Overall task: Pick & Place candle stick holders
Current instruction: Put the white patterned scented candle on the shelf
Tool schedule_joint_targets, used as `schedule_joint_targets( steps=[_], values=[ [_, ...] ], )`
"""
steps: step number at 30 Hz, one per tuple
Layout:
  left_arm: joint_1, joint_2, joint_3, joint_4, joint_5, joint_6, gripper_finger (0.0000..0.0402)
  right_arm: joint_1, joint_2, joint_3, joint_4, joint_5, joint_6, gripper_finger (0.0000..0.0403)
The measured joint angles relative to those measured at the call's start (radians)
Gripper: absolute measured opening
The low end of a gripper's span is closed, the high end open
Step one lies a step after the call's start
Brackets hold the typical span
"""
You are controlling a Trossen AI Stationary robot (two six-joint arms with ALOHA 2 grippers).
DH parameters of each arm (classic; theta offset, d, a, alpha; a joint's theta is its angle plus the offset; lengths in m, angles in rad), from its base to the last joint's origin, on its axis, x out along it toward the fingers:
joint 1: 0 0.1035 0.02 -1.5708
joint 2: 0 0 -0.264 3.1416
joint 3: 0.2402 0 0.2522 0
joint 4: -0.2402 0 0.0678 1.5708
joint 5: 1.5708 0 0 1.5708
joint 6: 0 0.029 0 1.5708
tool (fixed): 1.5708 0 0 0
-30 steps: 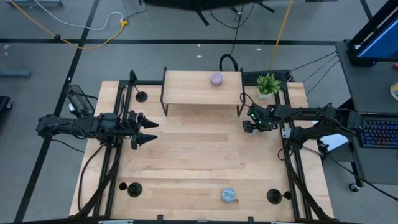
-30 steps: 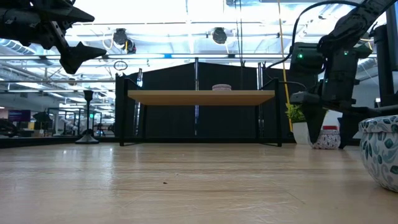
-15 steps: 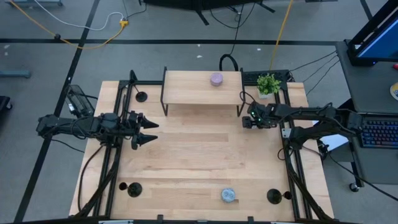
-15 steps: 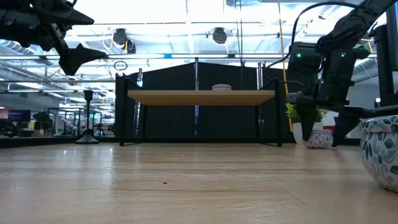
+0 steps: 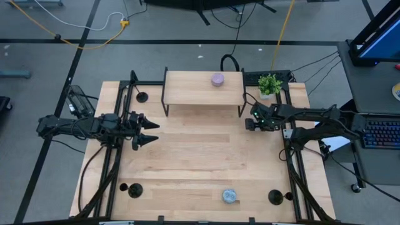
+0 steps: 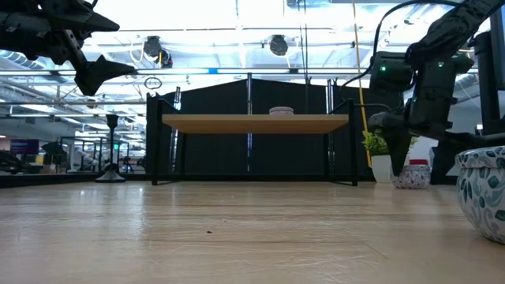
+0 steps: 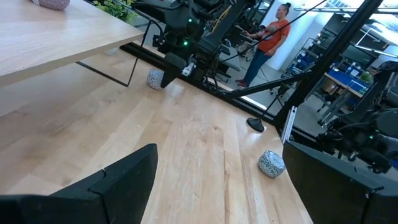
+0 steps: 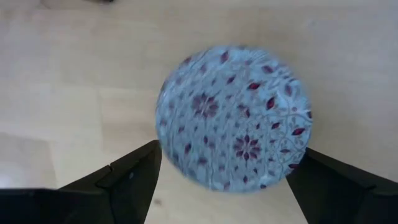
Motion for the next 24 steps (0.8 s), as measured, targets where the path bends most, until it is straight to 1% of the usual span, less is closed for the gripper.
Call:
schedule_joint_targets(
  steps=[2, 7, 13, 19, 24],
  values=[
    [0.0, 0.0, 0.0, 0.0, 0.0, 0.0, 0.0351, 0.0, -0.016, 0.0, -0.014, -0.027, 0.0, 0.0315],
    [0.0, 0.0, 0.0, 0.0, 0.0, 0.0, 0.0351, 0.0, -0.068, 0.0, -0.06, -0.054, 0.019, 0.0315],
    [0.0, 0.0, 0.0, 0.0, 0.0, 0.0, 0.0351, 0.0, -0.148, 0.0, -0.095, -0.058, 0.075, 0.0315],
    [0.0, 0.0, 0.0, 0.0, 0.0, 0.0, 0.0351, -0.002, -0.216, 0.0, -0.091, -0.028, 0.112, 0.0315],
    [0.0, 0.0, 0.0, 0.0, 0.0, -0.004, 0.0351, -0.002, -0.229, 0.0, -0.091, 0.002, 0.138, 0.0315]
  ],
)
